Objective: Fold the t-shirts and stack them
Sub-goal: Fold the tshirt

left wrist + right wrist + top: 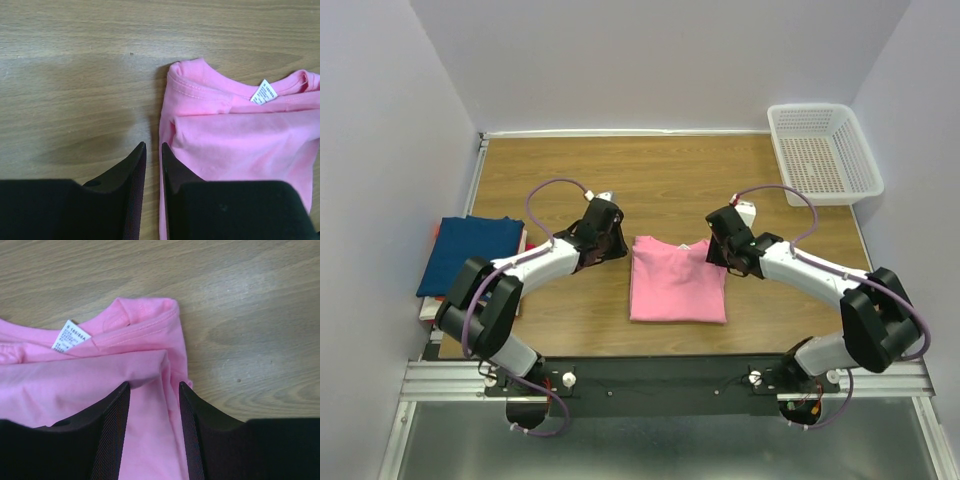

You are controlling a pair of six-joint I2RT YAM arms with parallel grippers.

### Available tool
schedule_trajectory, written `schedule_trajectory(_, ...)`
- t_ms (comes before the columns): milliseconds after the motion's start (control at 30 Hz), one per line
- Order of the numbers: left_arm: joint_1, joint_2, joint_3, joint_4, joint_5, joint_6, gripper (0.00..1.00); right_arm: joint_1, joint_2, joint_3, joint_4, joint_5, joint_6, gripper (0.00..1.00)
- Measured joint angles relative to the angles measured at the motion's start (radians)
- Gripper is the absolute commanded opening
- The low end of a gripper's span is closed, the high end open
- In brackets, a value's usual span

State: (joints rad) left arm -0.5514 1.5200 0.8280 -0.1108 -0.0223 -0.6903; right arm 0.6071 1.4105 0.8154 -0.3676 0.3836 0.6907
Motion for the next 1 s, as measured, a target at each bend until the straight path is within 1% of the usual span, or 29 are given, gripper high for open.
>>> schedule_trajectory(167,0.001,0.05,0.018,0.024,0.022,0.002,0.26,-0.018,0.061,0.037,-0.001,0.004,-0.008,0.5)
schedule_trajectory(367,0.001,0.066,0.029,0.05,0.056,0.002,0.26,-0.018,0.065,0.052,-0.001,0.004,-0.011,0.5)
schedule_trajectory(433,0.001,0.067,0.032,0.06,0.066,0.002,0.26,-0.018,0.066,0.052,-0.001,0.004,-0.011,0.49)
schedule_trajectory(667,0.001,0.069,0.032,0.069,0.083,0.002,0.25,-0.024,0.079,0.052,0.007,0.004,-0.008,0.4)
schedule_trajectory(900,0.013,0.066,0.031,0.069,0.088,0.003,0.21,-0.027,0.082,0.052,0.014,0.004,-0.001,0.4)
schedule_trajectory(1000,0.022,0.042,0.012,0.072,0.088,0.009,0.2,-0.029,0.064,0.05,0.015,0.004,0.002,0.41)
